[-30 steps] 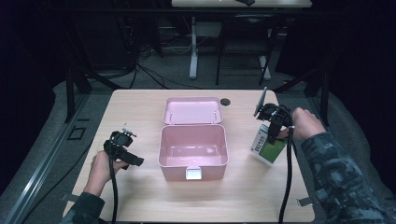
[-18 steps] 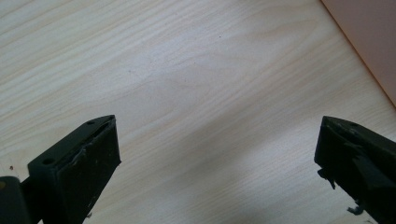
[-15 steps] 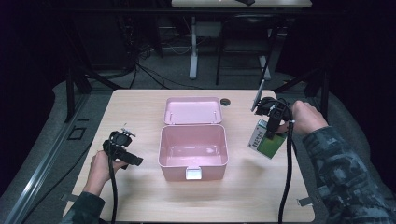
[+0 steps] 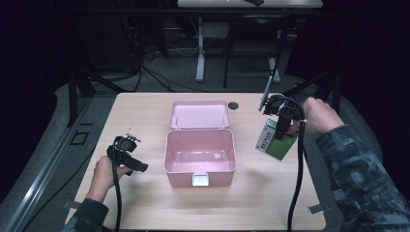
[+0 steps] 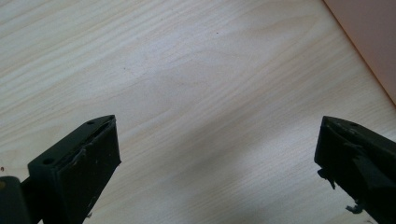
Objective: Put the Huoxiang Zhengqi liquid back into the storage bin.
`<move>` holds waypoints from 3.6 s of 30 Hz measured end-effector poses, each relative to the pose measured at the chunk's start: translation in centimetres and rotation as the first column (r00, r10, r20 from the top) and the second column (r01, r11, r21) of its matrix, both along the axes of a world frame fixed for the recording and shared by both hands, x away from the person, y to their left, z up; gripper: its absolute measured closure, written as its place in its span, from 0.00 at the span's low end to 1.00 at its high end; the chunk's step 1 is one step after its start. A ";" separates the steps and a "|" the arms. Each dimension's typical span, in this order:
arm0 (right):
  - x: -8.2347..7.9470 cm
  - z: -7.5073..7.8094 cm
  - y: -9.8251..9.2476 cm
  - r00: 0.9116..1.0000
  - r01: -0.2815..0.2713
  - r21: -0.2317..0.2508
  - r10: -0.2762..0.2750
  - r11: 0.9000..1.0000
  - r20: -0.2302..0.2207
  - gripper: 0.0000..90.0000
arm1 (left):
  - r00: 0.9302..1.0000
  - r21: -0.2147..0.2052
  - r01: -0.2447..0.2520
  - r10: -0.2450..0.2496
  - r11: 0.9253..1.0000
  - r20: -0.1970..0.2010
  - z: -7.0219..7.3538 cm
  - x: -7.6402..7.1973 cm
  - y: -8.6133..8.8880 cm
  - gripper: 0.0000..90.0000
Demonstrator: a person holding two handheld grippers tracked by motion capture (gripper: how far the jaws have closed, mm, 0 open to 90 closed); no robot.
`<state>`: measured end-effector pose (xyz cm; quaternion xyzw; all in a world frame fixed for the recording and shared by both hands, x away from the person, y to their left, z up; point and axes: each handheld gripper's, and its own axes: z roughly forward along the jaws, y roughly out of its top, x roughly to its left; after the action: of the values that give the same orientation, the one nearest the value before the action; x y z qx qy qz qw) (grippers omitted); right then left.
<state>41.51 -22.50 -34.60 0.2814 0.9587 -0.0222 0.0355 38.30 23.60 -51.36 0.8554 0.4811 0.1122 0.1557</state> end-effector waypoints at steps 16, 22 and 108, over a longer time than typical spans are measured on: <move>-0.3 2.1 1.9 0.998 -0.066 -0.019 0.066 0.998 0.006 0.70 | 1.000 0.000 0.001 -0.001 1.000 -0.003 -0.1 0.0 0.0 0.00; -0.2 2.5 2.2 0.997 -0.081 -0.029 0.081 0.996 0.008 0.70 | 1.000 -0.003 0.000 0.000 1.000 -0.003 -0.1 0.0 0.0 0.00; -1.3 8.6 10.6 0.951 -0.307 -0.021 0.308 0.951 0.043 0.70 | 0.999 0.009 0.045 -0.045 0.999 -0.022 -0.4 0.0 -0.4 0.00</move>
<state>40.22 -11.85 -26.02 0.1289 0.9896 -0.0169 0.0622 38.28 23.21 -51.74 0.8679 0.4628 0.1016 0.1491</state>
